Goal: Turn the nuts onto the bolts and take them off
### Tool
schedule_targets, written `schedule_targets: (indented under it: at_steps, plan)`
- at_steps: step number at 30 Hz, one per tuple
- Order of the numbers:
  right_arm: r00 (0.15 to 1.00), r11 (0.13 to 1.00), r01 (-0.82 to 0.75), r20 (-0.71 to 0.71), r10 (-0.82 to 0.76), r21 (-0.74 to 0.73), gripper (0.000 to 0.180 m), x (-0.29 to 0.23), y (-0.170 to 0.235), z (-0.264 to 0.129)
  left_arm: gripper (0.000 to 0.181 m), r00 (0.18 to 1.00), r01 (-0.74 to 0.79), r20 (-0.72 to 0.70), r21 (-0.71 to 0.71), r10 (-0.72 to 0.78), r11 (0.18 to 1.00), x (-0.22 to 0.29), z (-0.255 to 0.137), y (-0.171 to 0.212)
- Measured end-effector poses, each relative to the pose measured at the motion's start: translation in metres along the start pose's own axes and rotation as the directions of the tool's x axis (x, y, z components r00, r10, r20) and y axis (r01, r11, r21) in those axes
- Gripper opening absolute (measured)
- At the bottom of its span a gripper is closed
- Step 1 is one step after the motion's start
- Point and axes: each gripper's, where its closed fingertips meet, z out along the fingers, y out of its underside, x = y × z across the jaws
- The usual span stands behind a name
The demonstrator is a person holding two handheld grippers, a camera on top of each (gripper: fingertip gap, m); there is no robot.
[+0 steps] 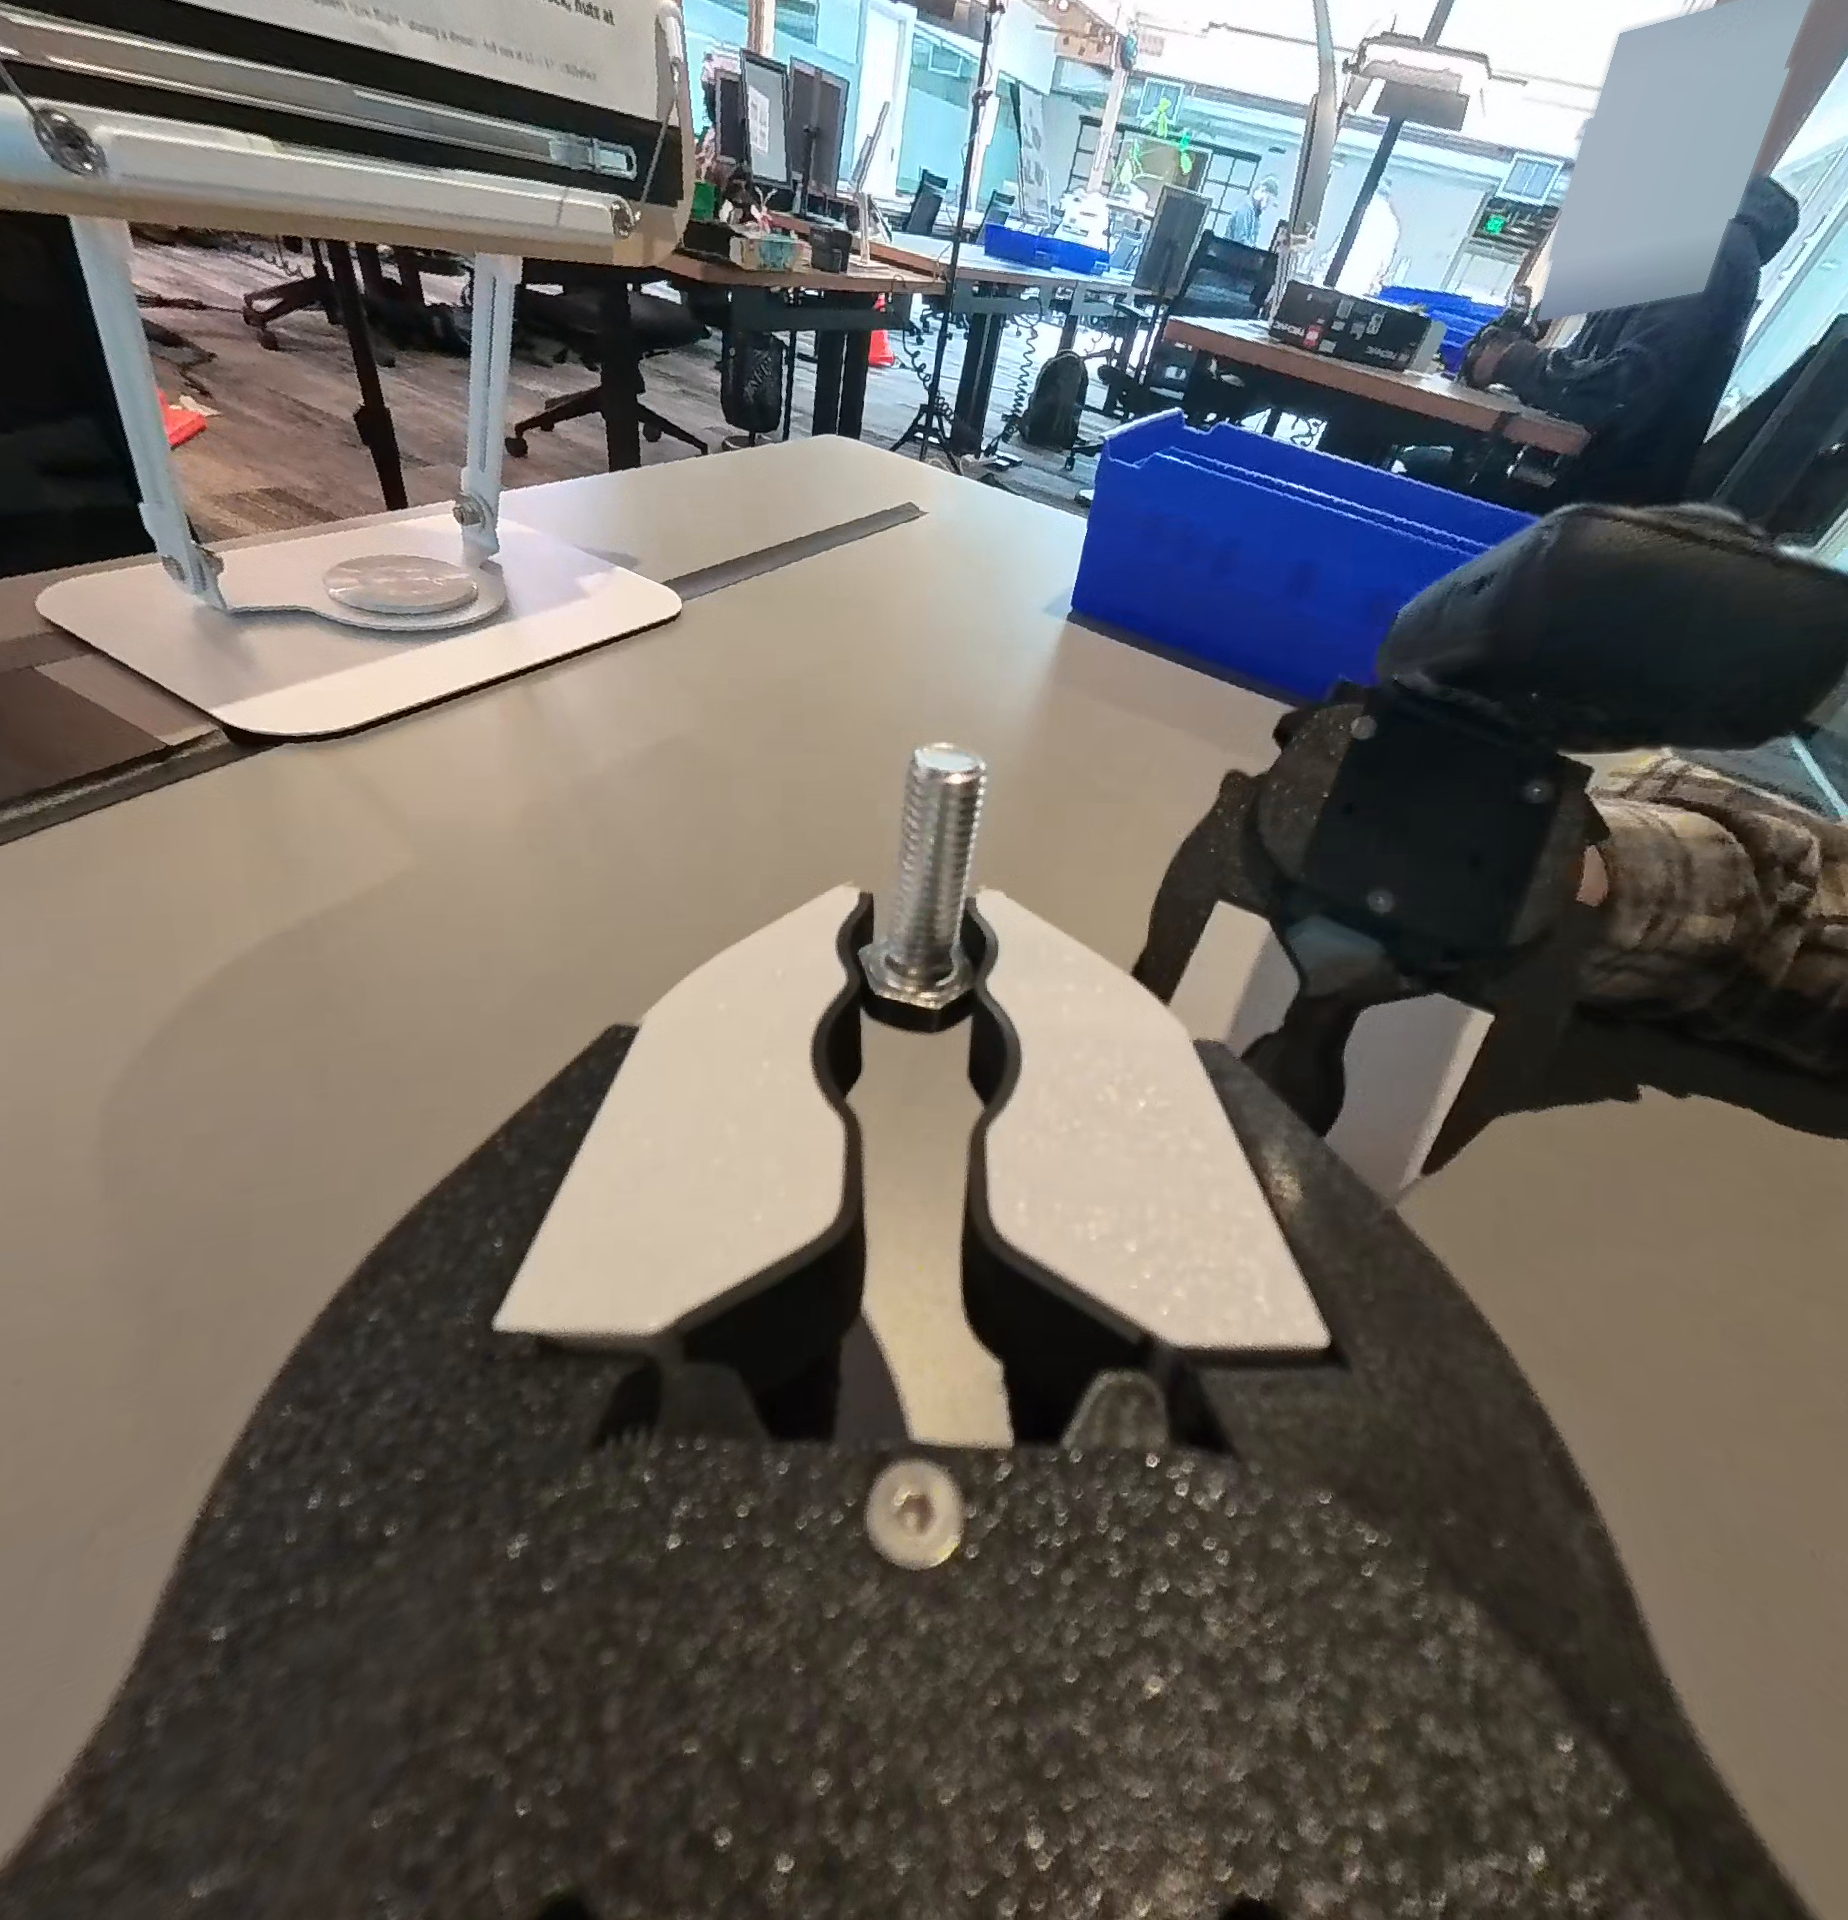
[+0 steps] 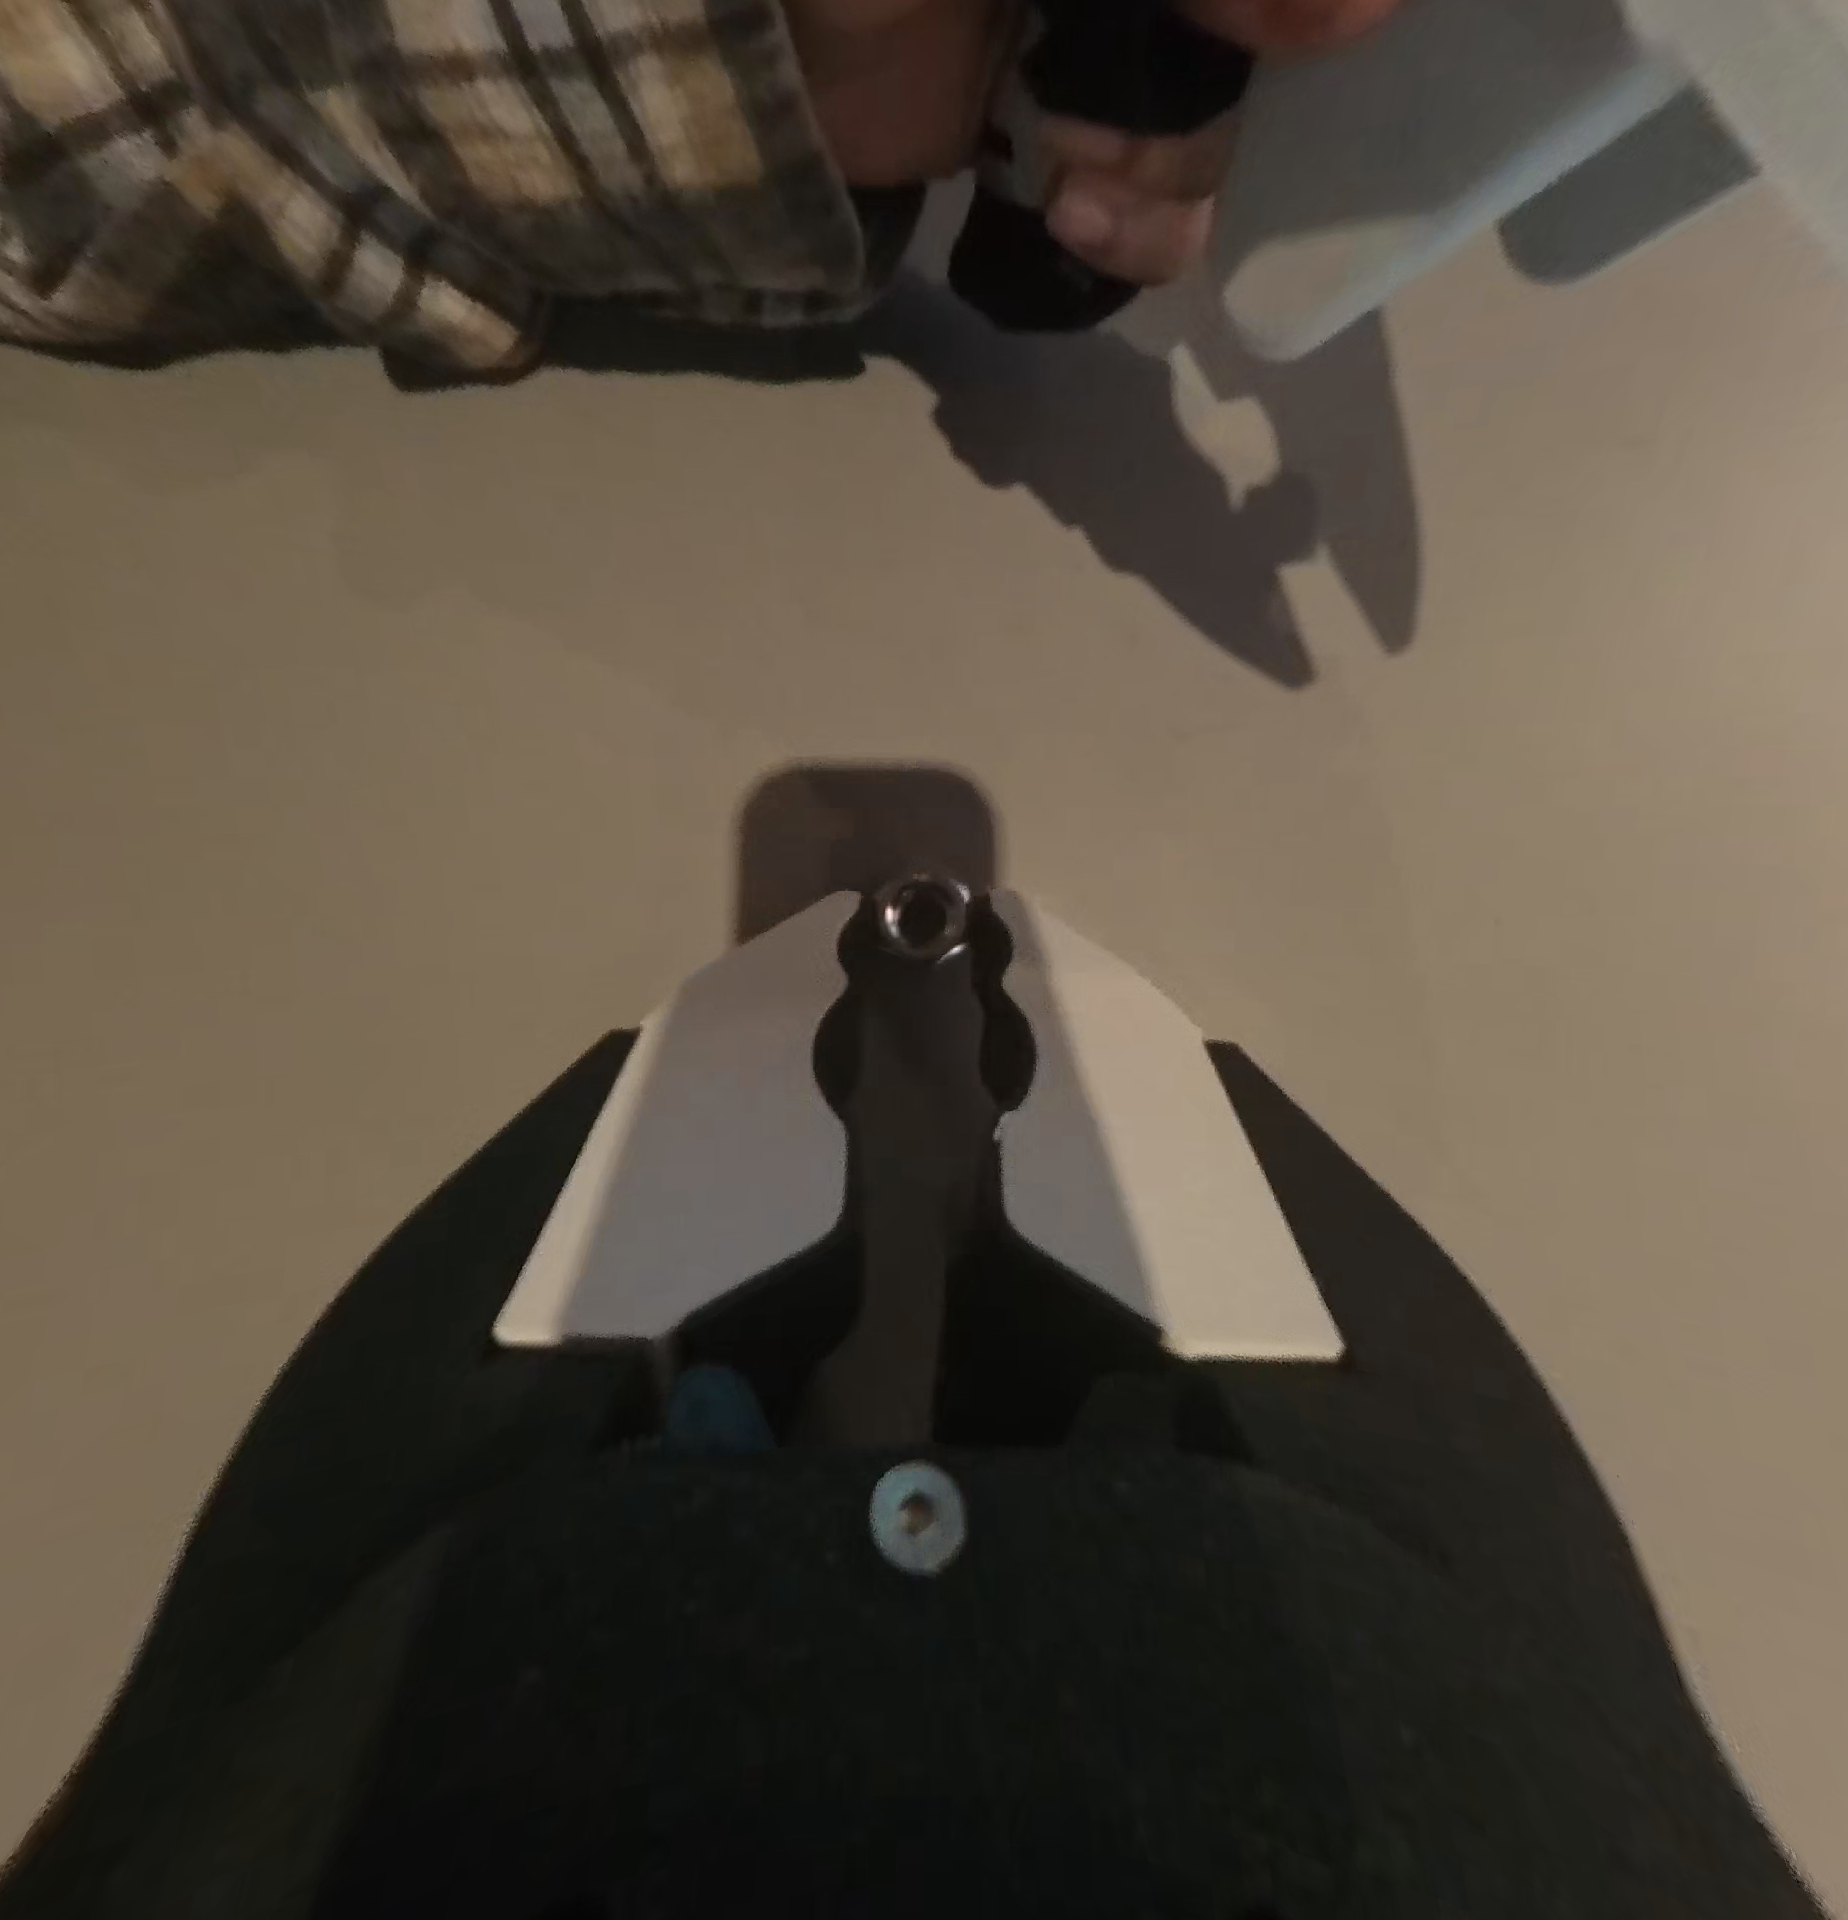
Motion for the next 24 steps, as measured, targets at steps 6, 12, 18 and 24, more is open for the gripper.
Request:
schedule_targets:
  at_steps: [6,12,18,24]
  plan:
    - [1.0,0.999,-0.014,0.008,0.013,0.033,0.017,-0.003,0.0,-0.007,0.015,1.0,-0.019,-0.016,-0.022,0.019,1.0,0.007,0.006,0.004]
    - [0.994,0.986,-0.04,-0.098,0.057,0.164,0.016,0.012,-0.014,-0.091,0.015,0.994,-0.077,-0.082,-0.059,0.072,0.995,0.03,0.018,0.011]
    - [0.99,0.98,0.062,-0.138,-0.036,0.188,0.017,0.01,-0.054,-0.149,0.015,0.978,-0.159,-0.153,-0.118,0.14,0.98,0.069,0.038,0.02]
    - [0.99,0.989,0.101,-0.11,-0.089,0.112,0.017,0.008,-0.057,-0.132,0.015,0.964,-0.195,-0.211,-0.138,0.164,0.971,0.096,0.049,0.026]
